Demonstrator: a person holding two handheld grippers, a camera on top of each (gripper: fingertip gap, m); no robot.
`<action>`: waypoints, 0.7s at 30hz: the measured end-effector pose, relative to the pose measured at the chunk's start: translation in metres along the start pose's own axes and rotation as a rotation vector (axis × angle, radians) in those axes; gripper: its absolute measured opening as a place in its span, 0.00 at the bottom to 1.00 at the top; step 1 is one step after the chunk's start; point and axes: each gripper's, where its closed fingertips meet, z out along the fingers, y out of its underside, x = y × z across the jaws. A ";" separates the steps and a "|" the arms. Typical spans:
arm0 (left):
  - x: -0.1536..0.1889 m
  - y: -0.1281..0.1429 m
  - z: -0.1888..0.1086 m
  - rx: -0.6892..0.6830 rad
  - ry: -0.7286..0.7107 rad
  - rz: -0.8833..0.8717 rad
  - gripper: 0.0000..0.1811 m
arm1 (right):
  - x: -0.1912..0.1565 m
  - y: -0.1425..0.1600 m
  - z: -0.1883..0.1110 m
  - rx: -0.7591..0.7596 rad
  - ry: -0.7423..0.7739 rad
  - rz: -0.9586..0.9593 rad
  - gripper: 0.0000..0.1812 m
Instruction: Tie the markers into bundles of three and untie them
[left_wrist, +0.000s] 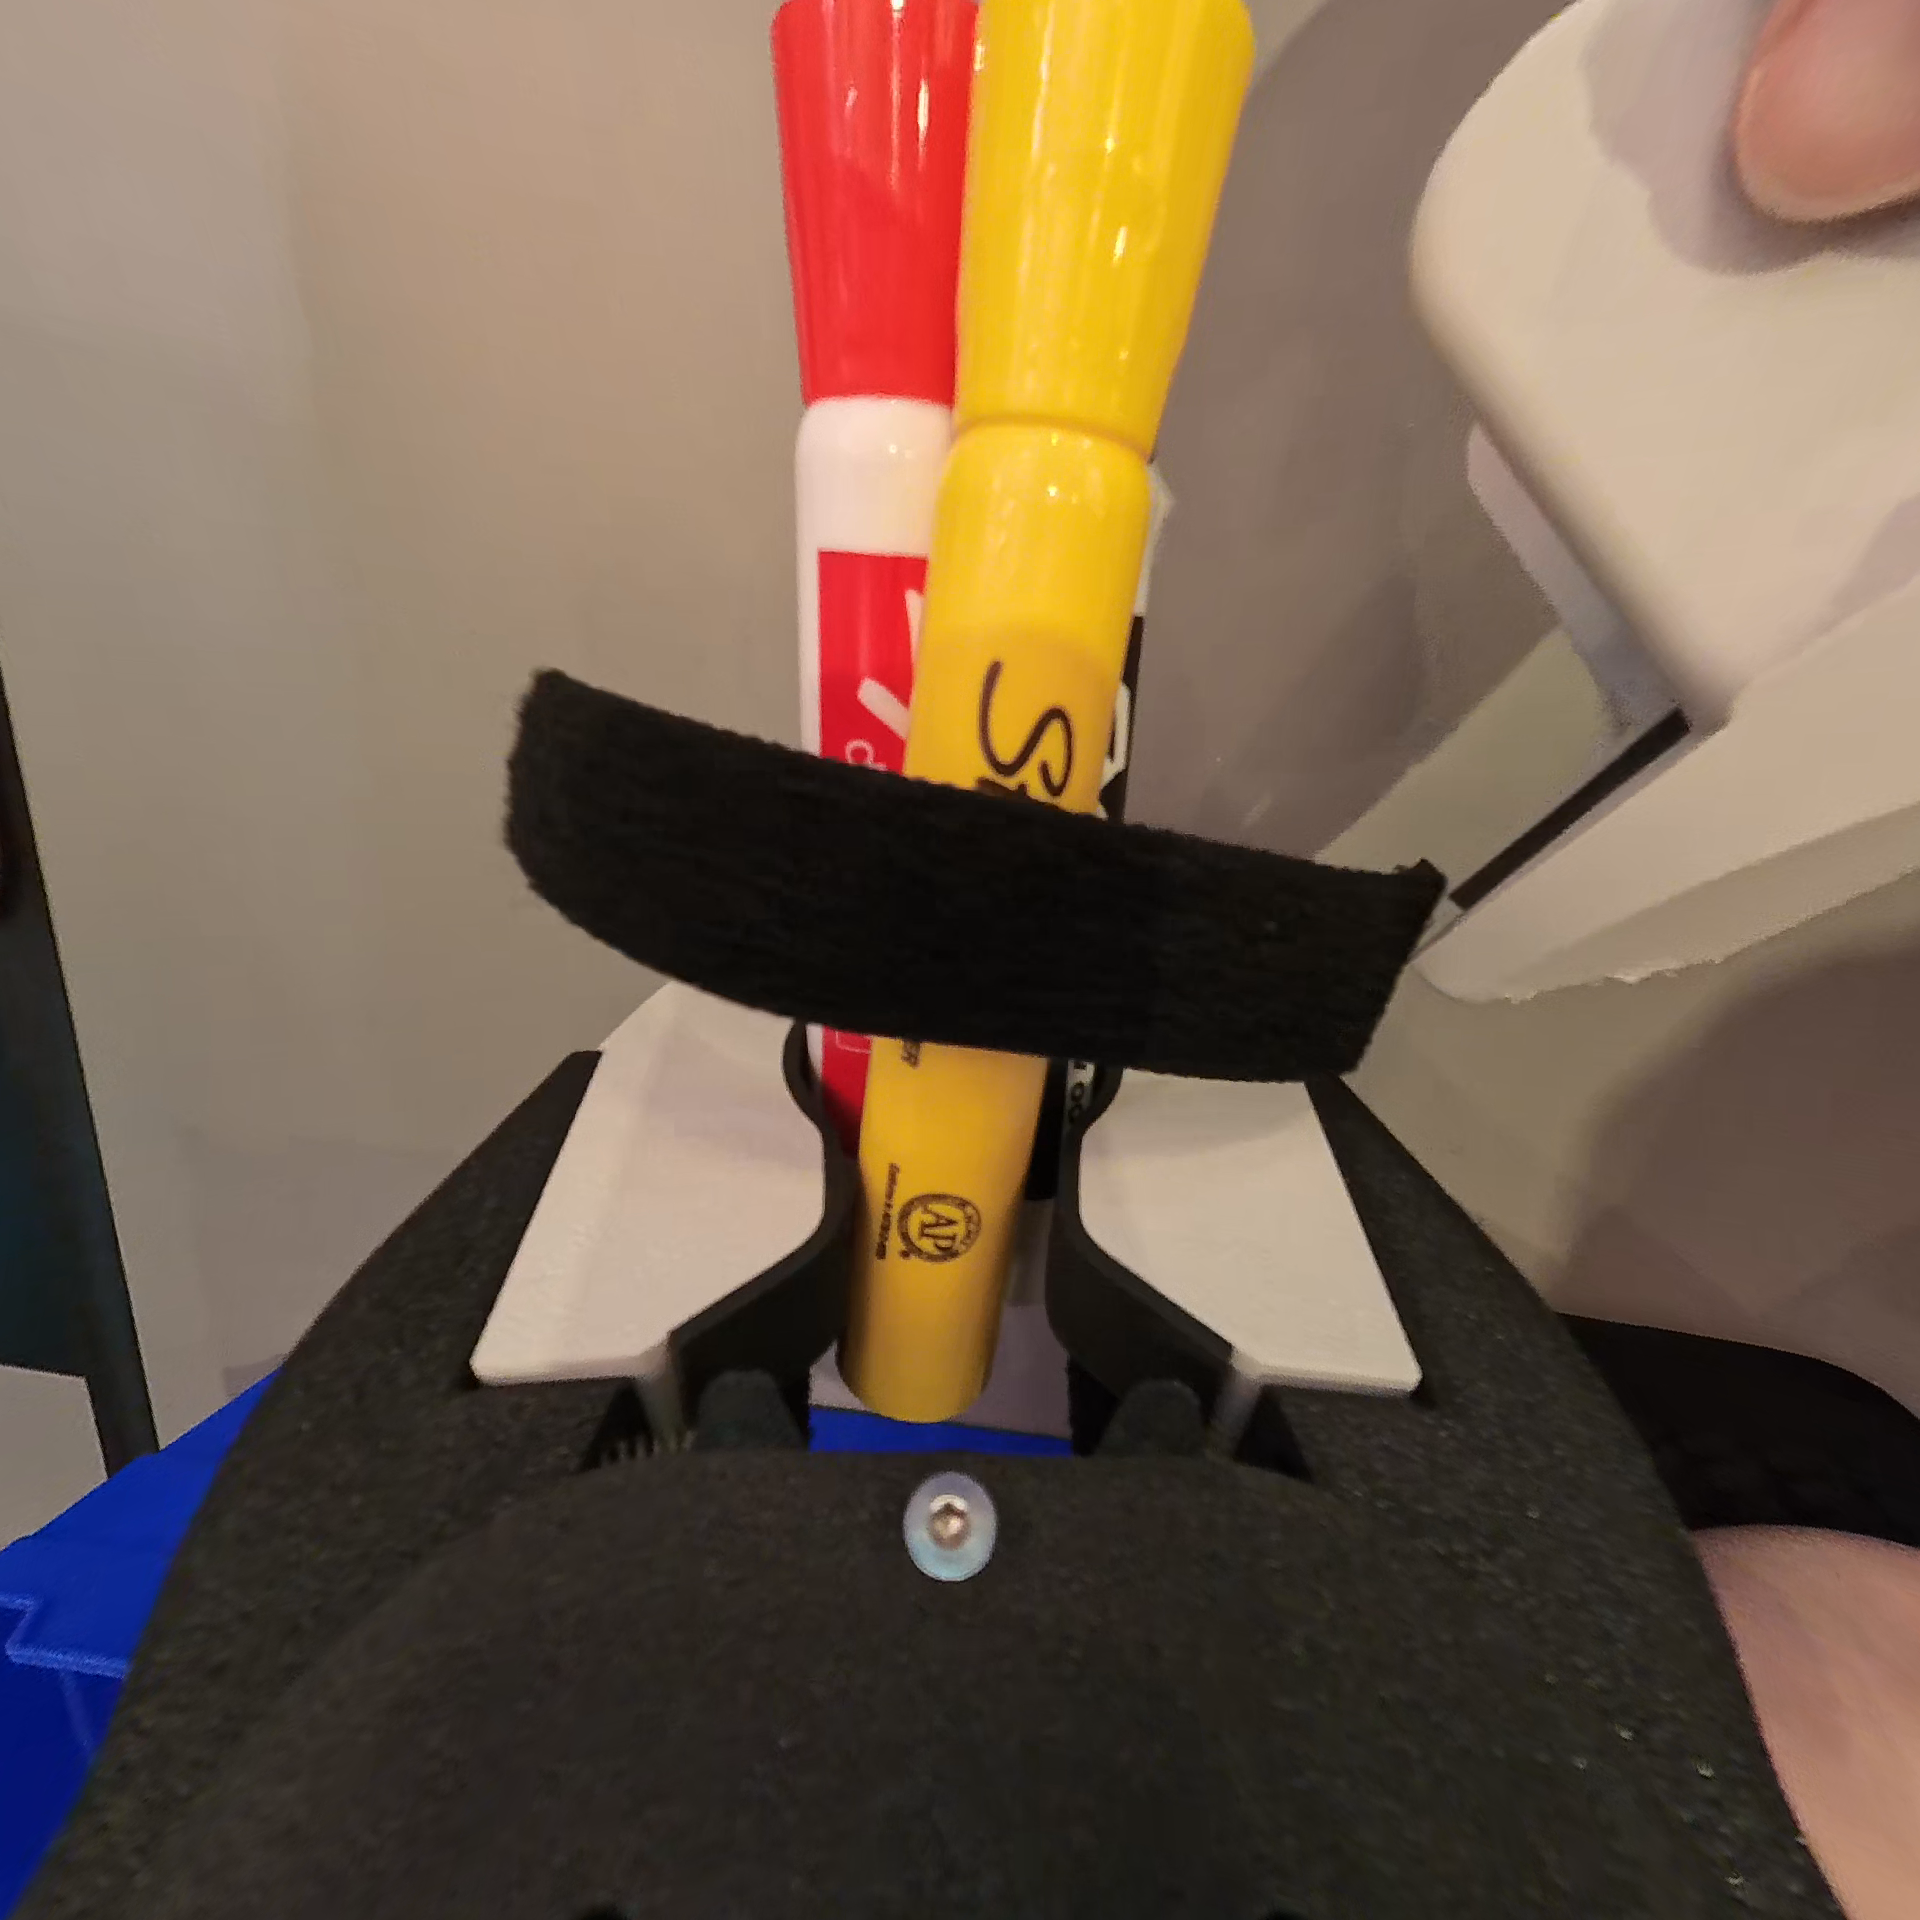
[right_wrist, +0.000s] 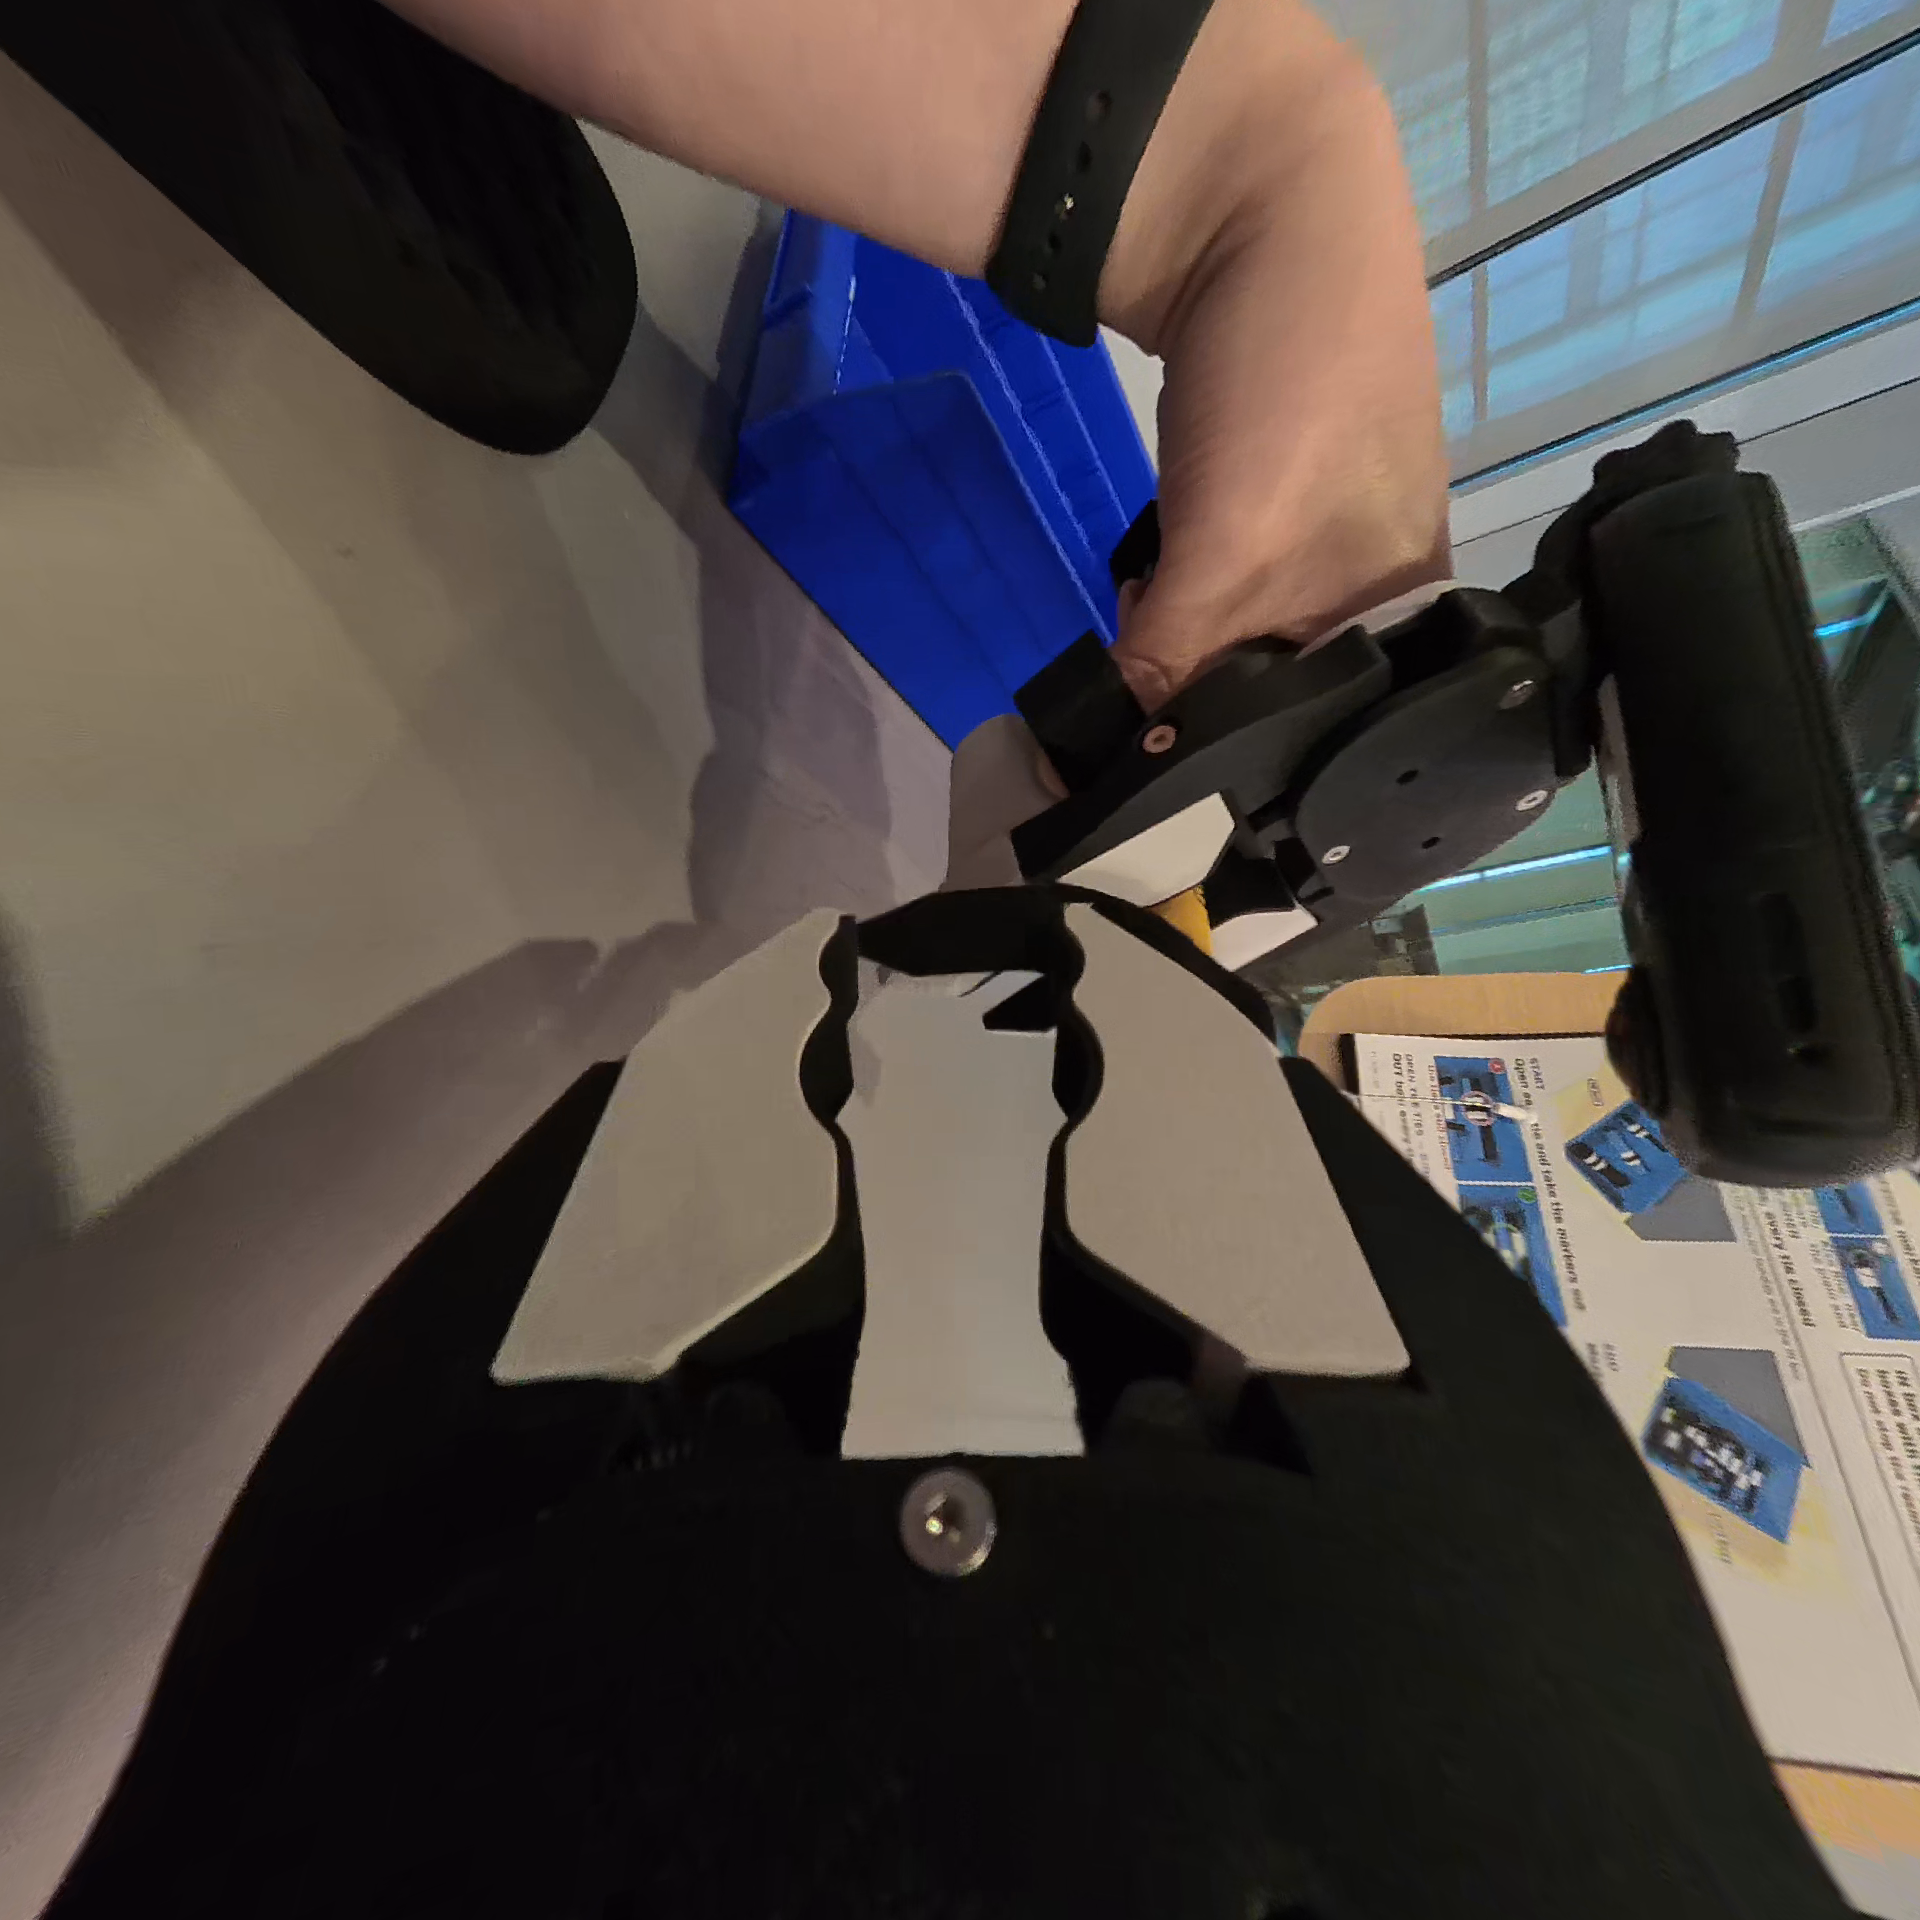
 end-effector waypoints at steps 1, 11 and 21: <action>0.001 0.000 0.000 -0.002 0.003 0.000 0.24 | 0.001 -0.001 -0.001 0.007 -0.003 0.016 0.20; 0.007 -0.003 0.004 -0.010 0.020 0.017 0.24 | 0.008 0.011 0.006 -0.036 -0.023 0.156 0.20; -0.012 0.022 -0.005 -0.028 -0.011 -0.068 0.24 | -0.039 0.035 -0.028 -0.038 -0.354 0.242 0.17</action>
